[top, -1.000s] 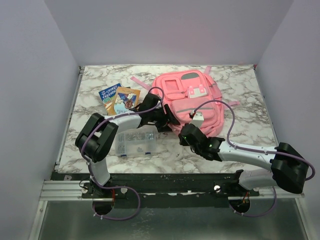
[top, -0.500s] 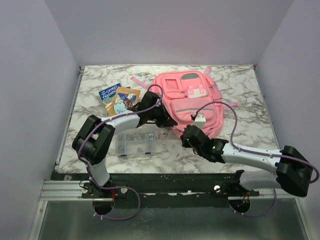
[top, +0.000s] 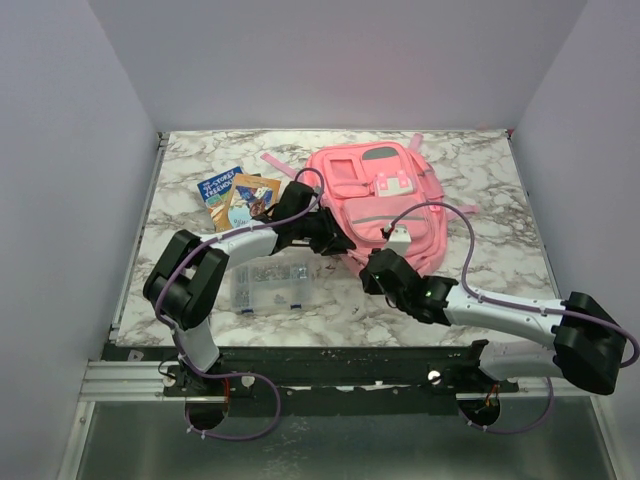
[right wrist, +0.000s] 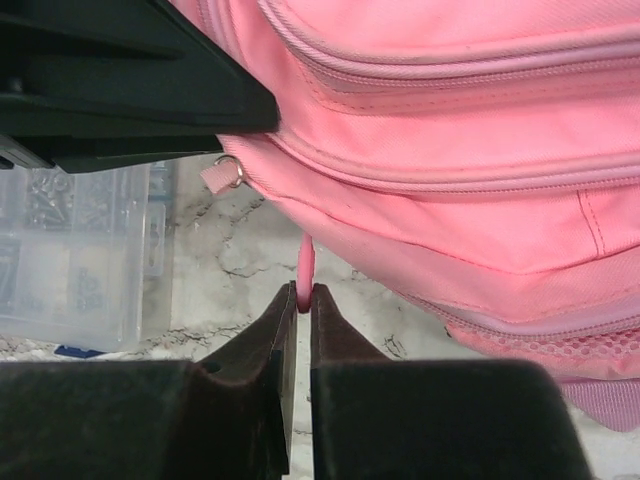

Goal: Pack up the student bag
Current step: Unzip the student bag at the center of the board.

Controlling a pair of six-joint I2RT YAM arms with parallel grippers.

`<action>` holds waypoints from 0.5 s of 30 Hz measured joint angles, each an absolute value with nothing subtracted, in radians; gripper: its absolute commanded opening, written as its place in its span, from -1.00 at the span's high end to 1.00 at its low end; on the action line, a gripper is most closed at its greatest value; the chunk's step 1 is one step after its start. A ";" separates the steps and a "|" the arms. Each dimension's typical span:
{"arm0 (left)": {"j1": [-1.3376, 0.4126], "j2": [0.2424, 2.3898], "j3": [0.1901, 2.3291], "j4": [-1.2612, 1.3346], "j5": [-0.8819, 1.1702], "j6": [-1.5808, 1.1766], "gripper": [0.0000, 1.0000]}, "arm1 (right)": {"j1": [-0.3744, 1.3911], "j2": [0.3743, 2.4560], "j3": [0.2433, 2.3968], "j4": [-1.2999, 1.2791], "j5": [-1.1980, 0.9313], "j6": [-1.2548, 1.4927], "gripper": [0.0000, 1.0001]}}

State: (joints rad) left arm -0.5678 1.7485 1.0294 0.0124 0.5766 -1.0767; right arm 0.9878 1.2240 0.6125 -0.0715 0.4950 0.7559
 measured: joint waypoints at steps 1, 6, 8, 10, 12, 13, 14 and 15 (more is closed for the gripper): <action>-0.567 1.748 1.029 0.016 0.582 -1.077 0.67 | 0.986 1.225 0.619 -0.075 0.494 0.752 0.76; -0.562 1.740 1.029 0.028 0.598 -1.080 0.51 | 0.979 1.232 0.649 -0.080 0.488 0.733 0.50; -0.562 1.734 1.029 0.031 0.601 -1.080 0.53 | 0.974 1.232 0.655 -0.080 0.485 0.727 0.42; -0.562 1.732 1.029 0.036 0.604 -1.080 0.70 | 0.966 1.233 0.656 -0.081 0.480 0.722 0.30; -0.562 1.732 1.029 0.038 0.607 -1.081 0.84 | 0.960 1.241 0.659 -0.081 0.477 0.717 0.25; -0.561 1.732 1.029 0.039 0.608 -1.081 0.88 | 0.959 1.249 0.665 -0.081 0.476 0.713 0.25; -0.559 1.732 1.029 0.041 0.611 -1.082 0.91 | 0.955 1.259 0.670 -0.081 0.474 0.710 0.25; -0.559 1.732 1.029 0.043 0.612 -1.083 0.94 | 0.954 1.269 0.678 -0.081 0.472 0.707 0.25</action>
State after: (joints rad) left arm -0.5587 1.7321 1.0294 0.0425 0.6125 -1.0828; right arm 0.9543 1.2694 0.6777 -0.0814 0.4725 0.7074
